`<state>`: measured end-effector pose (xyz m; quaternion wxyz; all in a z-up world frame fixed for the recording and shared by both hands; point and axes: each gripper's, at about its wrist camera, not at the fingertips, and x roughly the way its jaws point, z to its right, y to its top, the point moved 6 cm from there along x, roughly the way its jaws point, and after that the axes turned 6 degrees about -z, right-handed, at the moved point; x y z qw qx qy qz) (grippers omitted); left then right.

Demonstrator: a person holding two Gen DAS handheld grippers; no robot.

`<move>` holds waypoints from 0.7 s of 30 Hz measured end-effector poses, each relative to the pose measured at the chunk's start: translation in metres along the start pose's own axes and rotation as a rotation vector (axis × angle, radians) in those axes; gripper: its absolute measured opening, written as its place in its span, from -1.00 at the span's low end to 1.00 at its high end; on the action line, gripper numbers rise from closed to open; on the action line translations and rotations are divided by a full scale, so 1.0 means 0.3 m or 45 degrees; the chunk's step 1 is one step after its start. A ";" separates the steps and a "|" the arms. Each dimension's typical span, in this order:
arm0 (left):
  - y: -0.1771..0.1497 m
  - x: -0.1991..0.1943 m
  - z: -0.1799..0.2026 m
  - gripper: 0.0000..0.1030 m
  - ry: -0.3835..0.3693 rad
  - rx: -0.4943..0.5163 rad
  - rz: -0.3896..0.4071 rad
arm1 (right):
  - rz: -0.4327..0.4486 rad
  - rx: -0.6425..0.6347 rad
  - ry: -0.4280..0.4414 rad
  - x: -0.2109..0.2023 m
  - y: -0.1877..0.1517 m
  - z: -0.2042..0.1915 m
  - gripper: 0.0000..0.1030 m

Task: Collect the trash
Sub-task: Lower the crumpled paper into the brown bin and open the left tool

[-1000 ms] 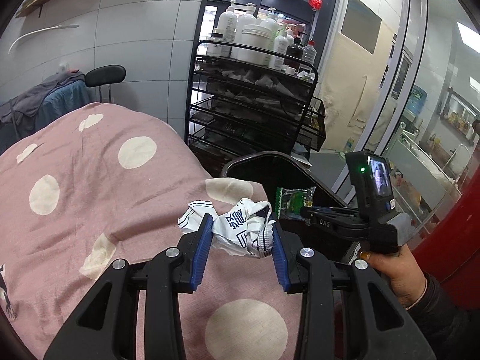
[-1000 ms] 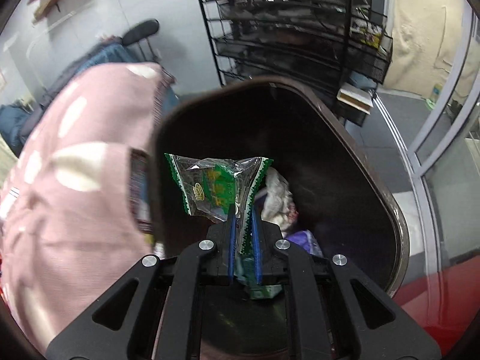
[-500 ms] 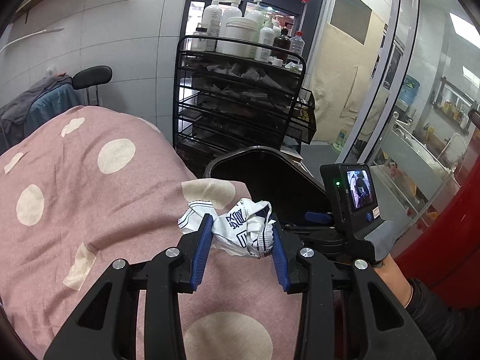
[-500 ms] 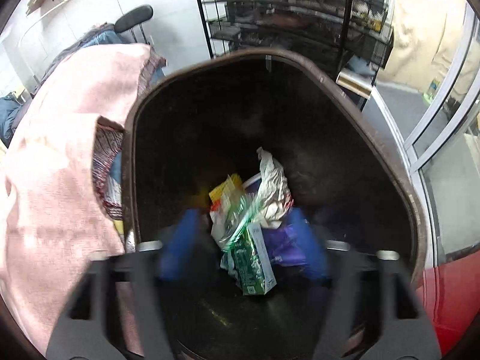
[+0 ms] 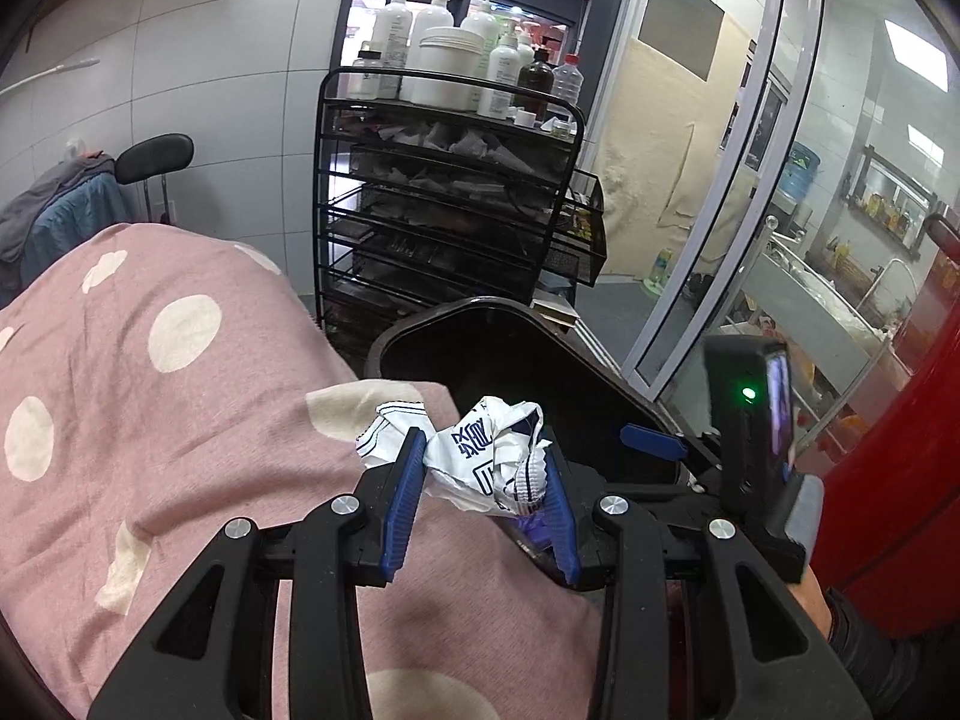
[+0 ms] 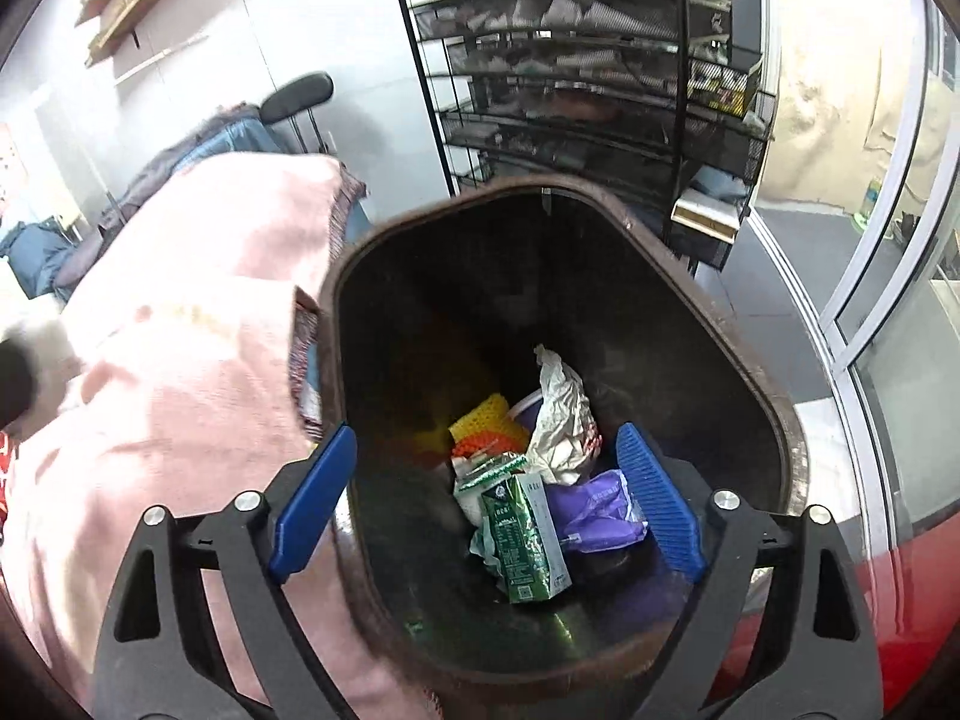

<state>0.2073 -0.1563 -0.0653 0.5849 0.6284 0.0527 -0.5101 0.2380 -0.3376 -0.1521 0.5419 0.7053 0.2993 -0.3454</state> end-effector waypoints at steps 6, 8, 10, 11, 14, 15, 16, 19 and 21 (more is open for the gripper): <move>0.032 0.062 0.031 -0.28 -0.047 0.002 -0.042 | 0.078 0.019 0.018 -0.087 -0.017 0.013 0.77; 0.043 0.080 0.047 -0.28 -0.052 0.017 -0.053 | 0.102 0.028 0.020 -0.111 -0.022 0.020 0.78; 0.054 0.101 0.064 -0.28 -0.061 0.032 -0.067 | 0.120 0.035 0.021 -0.134 -0.026 0.028 0.80; 0.060 0.113 0.073 -0.28 -0.067 0.037 -0.075 | 0.127 0.038 0.020 -0.142 -0.028 0.032 0.80; 0.076 0.143 0.093 -0.28 -0.078 0.047 -0.095 | 0.148 0.049 0.017 -0.166 -0.040 0.042 0.81; 0.081 0.157 0.104 -0.28 -0.078 0.057 -0.103 | 0.152 0.052 0.014 -0.170 -0.043 0.047 0.81; 0.085 0.169 0.108 -0.28 -0.080 0.063 -0.111 | 0.154 0.055 0.011 -0.175 -0.047 0.052 0.81; 0.094 0.206 0.130 -0.28 -0.088 0.081 -0.141 | 0.159 0.073 0.000 -0.187 -0.058 0.072 0.81; 0.098 0.231 0.143 -0.28 -0.090 0.092 -0.159 | 0.163 0.086 -0.002 -0.197 -0.066 0.085 0.81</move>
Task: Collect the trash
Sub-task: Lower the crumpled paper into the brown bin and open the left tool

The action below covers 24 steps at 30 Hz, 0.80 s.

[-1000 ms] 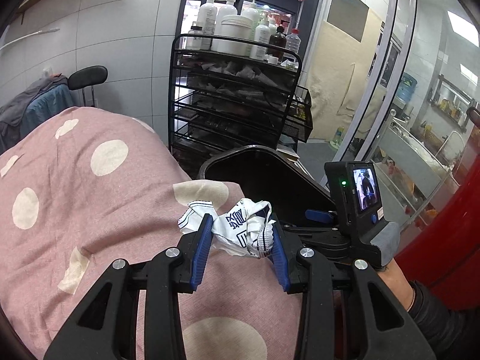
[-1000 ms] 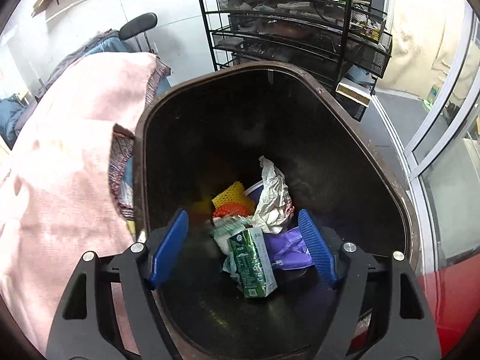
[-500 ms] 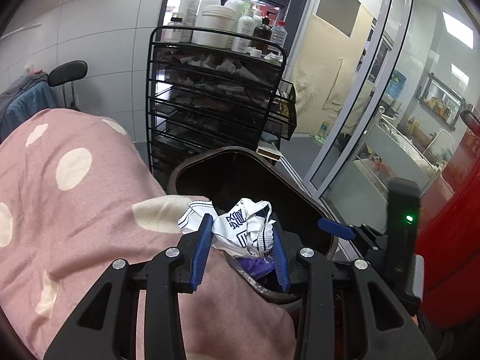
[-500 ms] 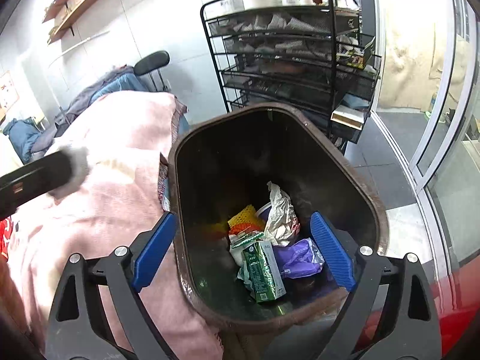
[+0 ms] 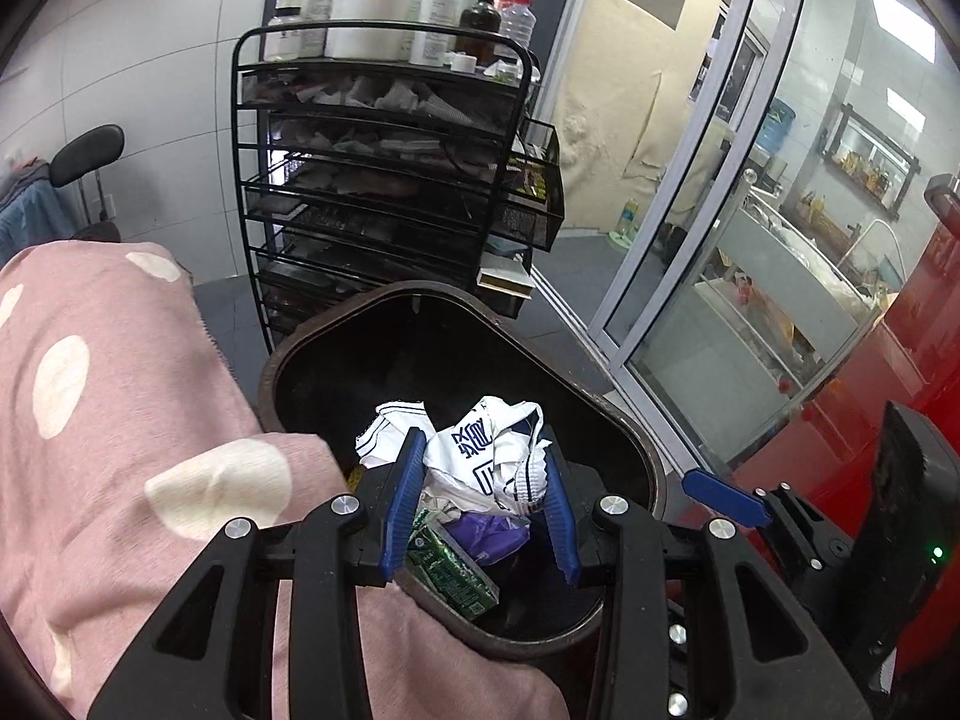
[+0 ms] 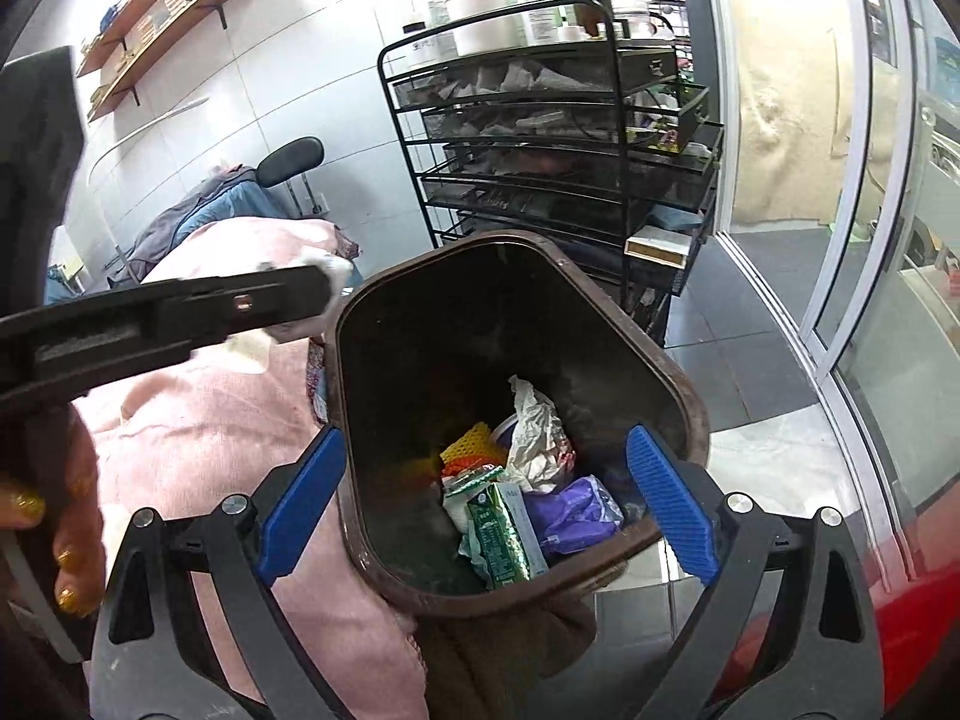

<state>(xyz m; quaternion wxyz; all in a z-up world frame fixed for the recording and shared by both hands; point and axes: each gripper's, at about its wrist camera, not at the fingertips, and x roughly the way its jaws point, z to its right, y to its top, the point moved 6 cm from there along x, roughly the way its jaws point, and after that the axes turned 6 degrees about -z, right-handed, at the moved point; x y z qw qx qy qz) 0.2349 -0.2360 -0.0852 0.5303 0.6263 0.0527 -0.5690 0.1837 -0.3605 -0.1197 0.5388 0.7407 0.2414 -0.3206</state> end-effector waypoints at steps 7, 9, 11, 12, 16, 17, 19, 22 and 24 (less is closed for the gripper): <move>0.015 0.062 0.041 -0.27 0.004 0.047 -0.050 | 0.003 0.024 -0.017 -0.027 -0.030 0.031 0.81; 0.017 0.079 0.047 -0.27 0.007 0.057 -0.065 | 0.007 0.030 -0.023 -0.033 -0.037 0.038 0.81; 0.019 0.095 0.049 -0.26 0.008 0.061 -0.081 | 0.006 0.038 -0.027 -0.035 -0.043 0.044 0.81; 0.018 0.103 0.051 -0.26 0.007 0.065 -0.092 | 0.004 0.042 -0.028 -0.037 -0.047 0.047 0.82; 0.010 0.128 0.051 -0.12 0.013 0.070 -0.120 | -0.002 0.051 -0.032 -0.045 -0.058 0.057 0.82; 0.009 0.131 0.050 -0.09 0.012 0.070 -0.124 | -0.002 0.052 -0.032 -0.045 -0.060 0.058 0.82; 0.010 0.129 0.049 0.12 0.023 0.069 -0.119 | -0.003 0.053 -0.035 -0.047 -0.060 0.060 0.82; 0.011 0.109 0.052 0.47 0.043 0.076 -0.088 | 0.003 0.059 -0.038 -0.049 -0.058 0.063 0.86; 0.012 0.089 0.051 0.63 0.059 0.071 -0.060 | 0.006 0.066 -0.041 -0.048 -0.060 0.067 0.89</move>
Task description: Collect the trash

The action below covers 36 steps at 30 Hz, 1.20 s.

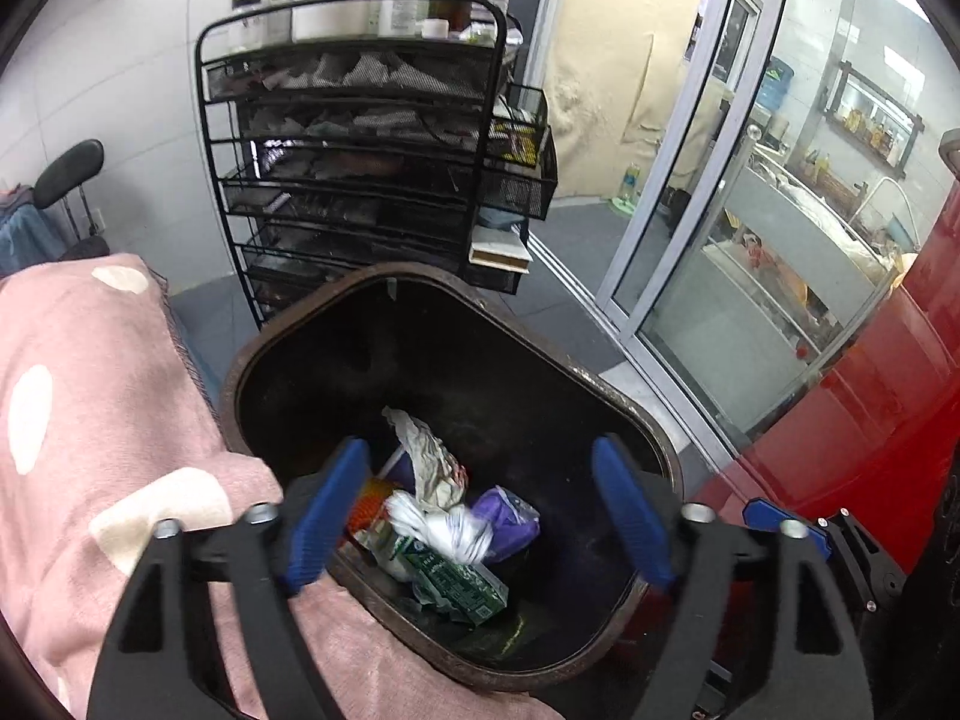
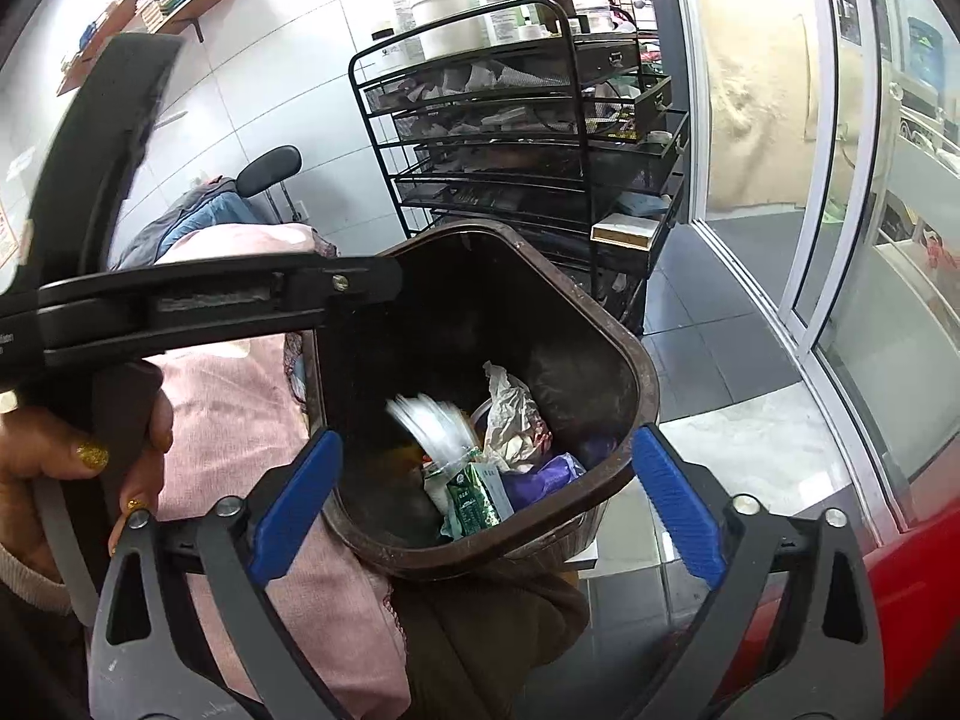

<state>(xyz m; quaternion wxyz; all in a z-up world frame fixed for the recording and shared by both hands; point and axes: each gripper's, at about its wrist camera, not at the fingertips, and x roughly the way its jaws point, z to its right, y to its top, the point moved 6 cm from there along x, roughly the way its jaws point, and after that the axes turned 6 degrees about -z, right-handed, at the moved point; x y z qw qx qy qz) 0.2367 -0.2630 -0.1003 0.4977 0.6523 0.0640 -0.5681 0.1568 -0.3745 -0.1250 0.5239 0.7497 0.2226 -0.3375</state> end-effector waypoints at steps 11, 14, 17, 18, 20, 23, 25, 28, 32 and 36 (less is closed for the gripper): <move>-0.012 -0.154 -0.026 0.87 0.069 -0.033 0.197 | -0.007 0.021 -0.010 0.007 -0.003 0.007 0.89; -0.026 -0.211 -0.031 0.90 0.077 -0.034 0.257 | -0.001 0.016 -0.010 0.005 0.001 -0.001 0.89; -0.041 -0.263 -0.043 0.90 0.101 -0.048 0.308 | 0.009 0.011 -0.011 -0.001 0.006 -0.010 0.89; -0.047 -0.277 -0.045 0.90 0.105 -0.055 0.321 | 0.013 0.008 -0.010 -0.004 0.007 -0.015 0.89; -0.063 -0.311 -0.063 0.90 0.115 -0.083 0.355 | 0.026 -0.001 -0.014 -0.010 0.011 -0.024 0.89; -0.092 -0.359 -0.087 0.90 0.142 -0.109 0.404 | 0.042 -0.021 -0.019 -0.020 0.018 -0.041 0.89; -0.113 -0.389 -0.100 0.90 0.171 -0.118 0.429 | 0.057 -0.034 -0.018 -0.027 0.025 -0.056 0.89; -0.148 -0.437 -0.120 0.90 0.227 -0.136 0.476 | 0.086 -0.056 -0.009 -0.043 0.032 -0.085 0.89; -0.198 -0.498 -0.151 0.90 0.333 -0.156 0.535 | 0.122 -0.093 0.014 -0.068 0.037 -0.136 0.89; -0.255 -0.550 -0.192 0.90 0.459 -0.193 0.560 | 0.173 -0.161 0.037 -0.095 0.033 -0.211 0.89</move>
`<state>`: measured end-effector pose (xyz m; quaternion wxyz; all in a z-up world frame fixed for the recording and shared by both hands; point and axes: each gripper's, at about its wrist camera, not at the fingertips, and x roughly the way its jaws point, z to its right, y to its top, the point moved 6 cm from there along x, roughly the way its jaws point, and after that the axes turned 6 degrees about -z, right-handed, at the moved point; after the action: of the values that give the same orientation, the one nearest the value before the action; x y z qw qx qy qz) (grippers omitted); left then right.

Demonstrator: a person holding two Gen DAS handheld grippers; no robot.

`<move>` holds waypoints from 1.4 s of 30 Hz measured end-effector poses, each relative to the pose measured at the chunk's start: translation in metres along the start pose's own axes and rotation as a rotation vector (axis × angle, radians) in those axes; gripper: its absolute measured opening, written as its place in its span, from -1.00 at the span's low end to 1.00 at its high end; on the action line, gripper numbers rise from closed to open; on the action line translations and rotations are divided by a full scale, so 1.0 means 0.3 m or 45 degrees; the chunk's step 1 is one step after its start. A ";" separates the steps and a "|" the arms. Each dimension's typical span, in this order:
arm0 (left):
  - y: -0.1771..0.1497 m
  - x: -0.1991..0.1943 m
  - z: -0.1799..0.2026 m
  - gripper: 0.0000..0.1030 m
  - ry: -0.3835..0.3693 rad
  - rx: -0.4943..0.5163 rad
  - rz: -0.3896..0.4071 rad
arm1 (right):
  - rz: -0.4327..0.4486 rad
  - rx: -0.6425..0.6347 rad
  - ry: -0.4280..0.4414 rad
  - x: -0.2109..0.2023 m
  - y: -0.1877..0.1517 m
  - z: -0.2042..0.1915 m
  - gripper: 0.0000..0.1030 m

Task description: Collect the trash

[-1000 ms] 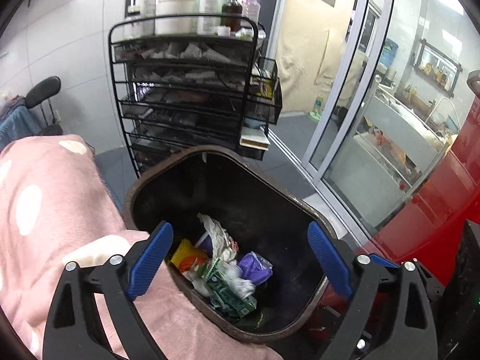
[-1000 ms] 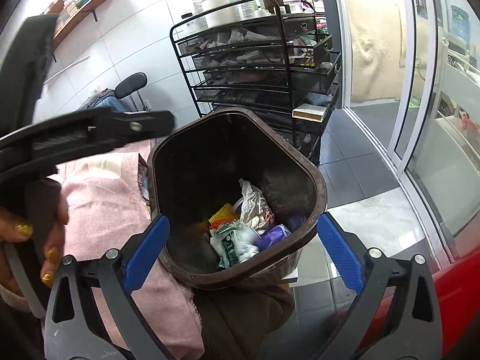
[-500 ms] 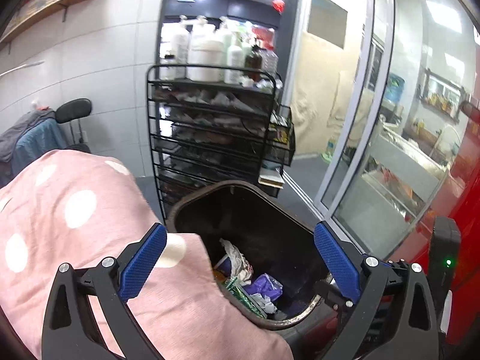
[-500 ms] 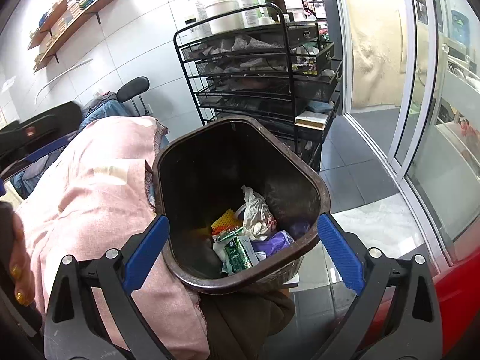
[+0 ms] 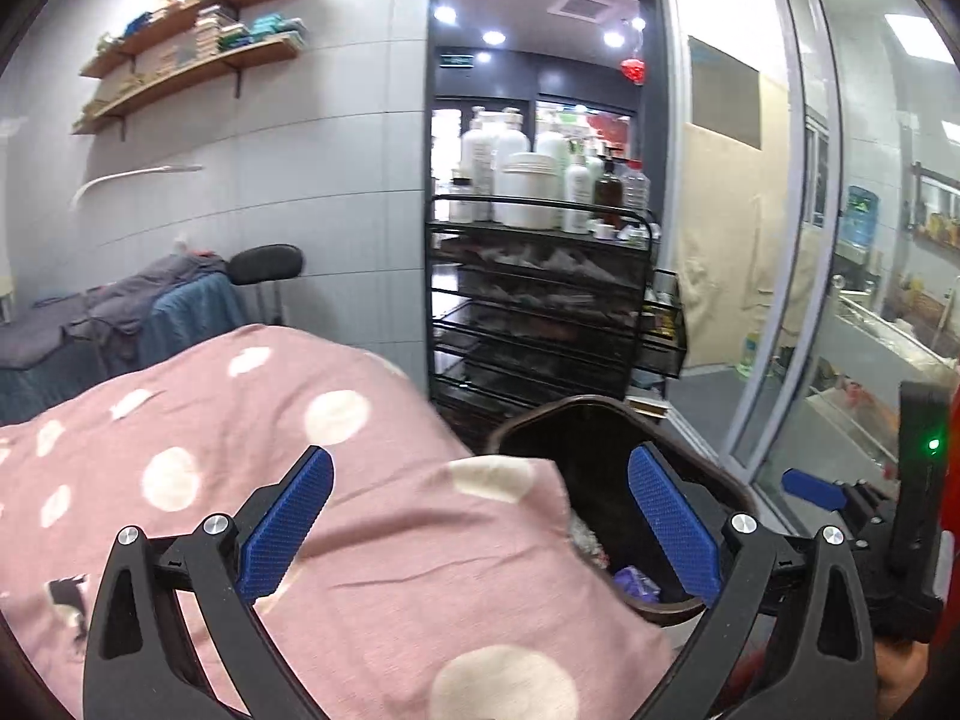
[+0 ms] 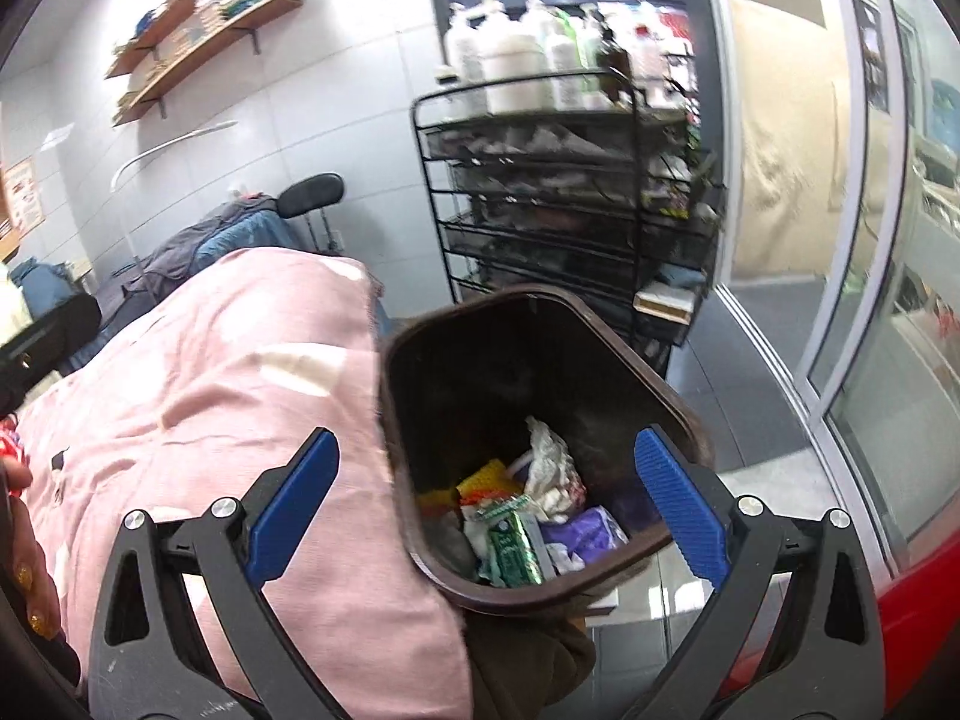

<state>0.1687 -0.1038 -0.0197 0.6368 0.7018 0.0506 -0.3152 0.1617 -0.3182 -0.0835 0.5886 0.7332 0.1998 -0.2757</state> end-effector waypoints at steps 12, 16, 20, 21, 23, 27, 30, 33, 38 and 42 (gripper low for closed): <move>-0.106 -0.134 -0.213 0.90 0.235 -0.189 0.065 | 0.146 -0.240 0.088 -0.099 -0.029 -0.255 0.90; -0.146 -0.188 -0.259 0.90 0.309 -0.213 0.090 | 0.175 -0.285 0.115 -0.129 -0.054 -0.314 0.90; -0.175 -0.247 -0.291 0.90 0.377 -0.232 0.127 | 0.201 -0.290 0.158 -0.162 -0.073 -0.358 0.89; -0.182 -0.263 -0.300 0.90 0.397 -0.238 0.138 | 0.205 -0.293 0.161 -0.168 -0.077 -0.367 0.90; -0.193 -0.282 -0.315 0.90 0.421 -0.243 0.147 | 0.219 -0.305 0.169 -0.181 -0.084 -0.386 0.90; -0.214 -0.308 -0.342 0.90 0.433 -0.273 0.146 | 0.242 -0.325 0.175 -0.201 -0.094 -0.409 0.90; -0.223 -0.323 -0.347 0.90 0.440 -0.270 0.156 | 0.239 -0.324 0.195 -0.211 -0.099 -0.421 0.90; -0.232 -0.325 -0.341 0.90 0.443 -0.256 0.154 | 0.247 -0.333 0.198 -0.219 -0.102 -0.427 0.90; -0.234 -0.324 -0.335 0.90 0.436 -0.255 0.149 | 0.246 -0.327 0.201 -0.220 -0.101 -0.425 0.90; -0.232 -0.327 -0.336 0.90 0.430 -0.259 0.151 | 0.249 -0.325 0.196 -0.219 -0.098 -0.422 0.90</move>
<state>0.0960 0.0347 -0.0309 0.7043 0.6786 0.1468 -0.1482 0.1145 -0.1862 -0.0440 0.6841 0.6872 0.2053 -0.1327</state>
